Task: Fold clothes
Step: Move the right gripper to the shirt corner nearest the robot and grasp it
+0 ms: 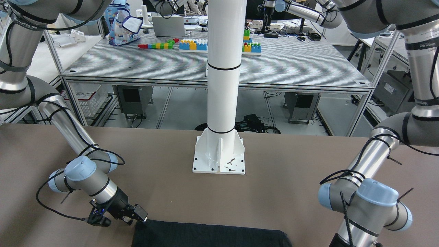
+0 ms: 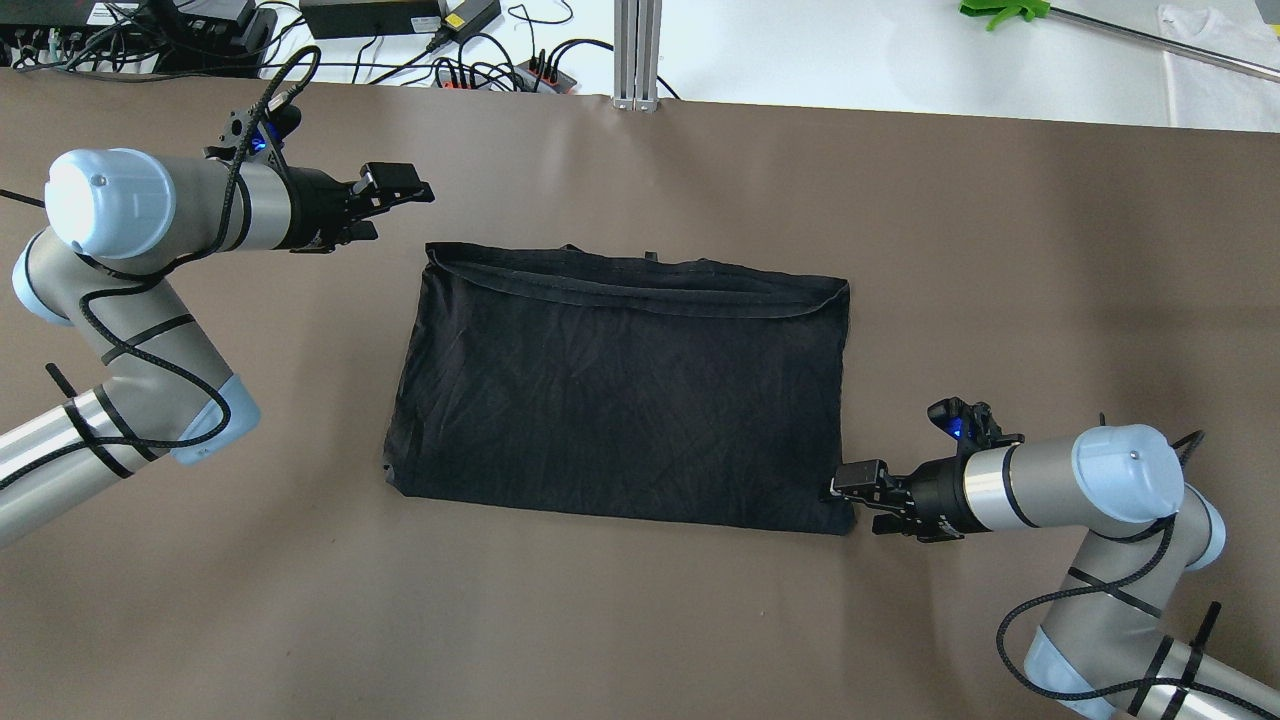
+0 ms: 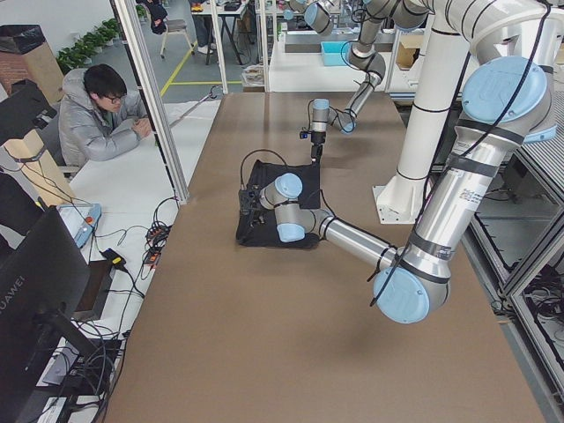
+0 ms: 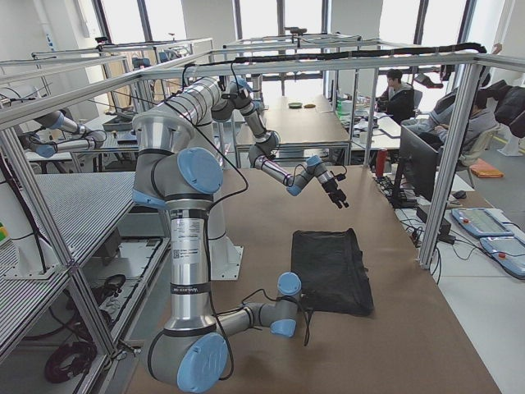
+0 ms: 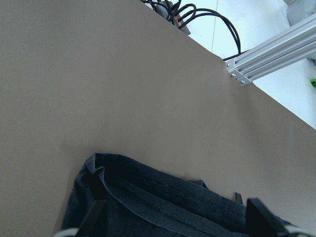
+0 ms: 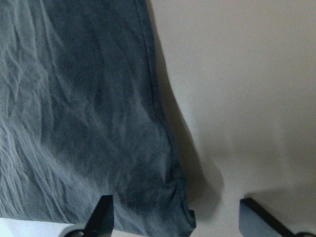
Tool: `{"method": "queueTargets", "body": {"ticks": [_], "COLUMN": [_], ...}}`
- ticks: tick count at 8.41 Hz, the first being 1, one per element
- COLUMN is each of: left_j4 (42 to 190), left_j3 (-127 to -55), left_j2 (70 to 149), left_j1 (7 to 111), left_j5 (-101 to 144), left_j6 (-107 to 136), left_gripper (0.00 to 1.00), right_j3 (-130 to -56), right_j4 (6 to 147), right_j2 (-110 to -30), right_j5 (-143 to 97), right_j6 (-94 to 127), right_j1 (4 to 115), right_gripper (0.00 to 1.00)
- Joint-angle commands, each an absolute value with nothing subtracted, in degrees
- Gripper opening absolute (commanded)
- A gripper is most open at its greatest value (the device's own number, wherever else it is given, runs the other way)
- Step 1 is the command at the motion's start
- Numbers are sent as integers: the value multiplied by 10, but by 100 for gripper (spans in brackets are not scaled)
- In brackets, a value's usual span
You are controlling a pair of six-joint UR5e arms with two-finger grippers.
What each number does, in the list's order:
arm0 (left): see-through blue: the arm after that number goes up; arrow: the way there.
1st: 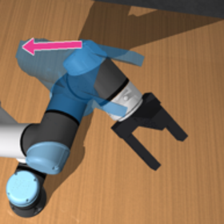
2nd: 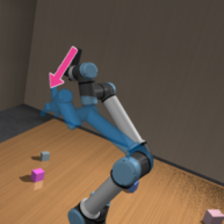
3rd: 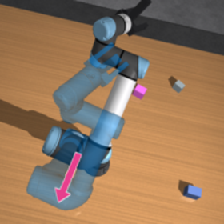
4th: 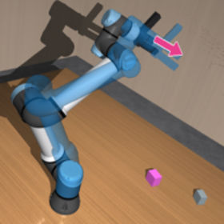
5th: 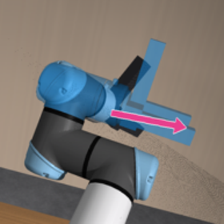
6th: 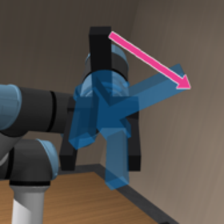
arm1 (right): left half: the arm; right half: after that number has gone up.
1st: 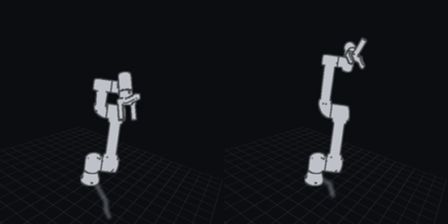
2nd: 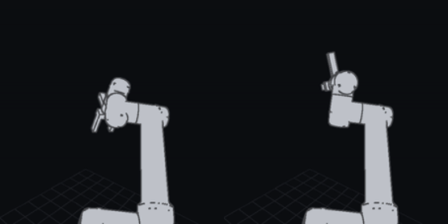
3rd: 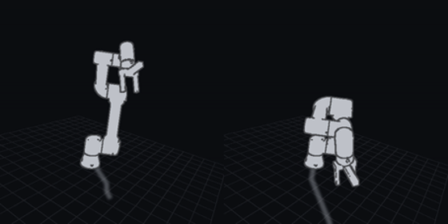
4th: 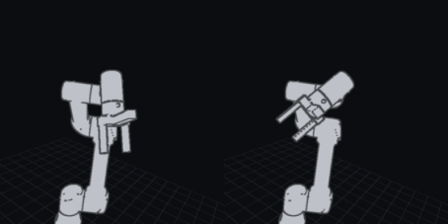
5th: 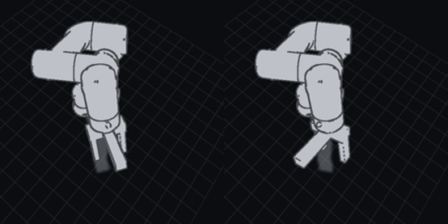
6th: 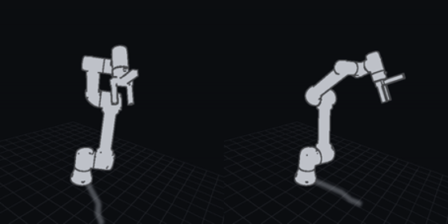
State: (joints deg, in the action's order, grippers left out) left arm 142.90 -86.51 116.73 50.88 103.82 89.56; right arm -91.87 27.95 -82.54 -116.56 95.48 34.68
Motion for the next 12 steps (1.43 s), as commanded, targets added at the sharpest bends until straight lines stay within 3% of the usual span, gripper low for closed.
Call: {"method": "queueTargets", "body": {"ticks": [1, 2, 3, 7, 12], "left_j4": [1429, 1429, 1429, 1429, 1428], "left_j3": [-865, -864, -863, -862, -859], "left_j2": [1165, 1165, 1165, 1166, 1165], "left_j1": [511, 512, 511, 511, 512], "left_j5": [1038, 1039, 1039, 1039, 1040], "left_j6": [896, 896, 892, 888, 888], "left_gripper": [100, 100, 100, 100, 100], "right_j3": [-922, -923, -925, -931, -1046], "right_j4": [282, 281, 282, 293, 294], "right_j2": [-822, -822, -821, -820, -830], "right_j5": [-1161, -1162, -1164, -1171, -1264], "right_j6": [950, 949, 950, 951, 950], "right_j1": [344, 344, 342, 342, 297], "right_gripper": [43, 6, 0, 0, 0]}}
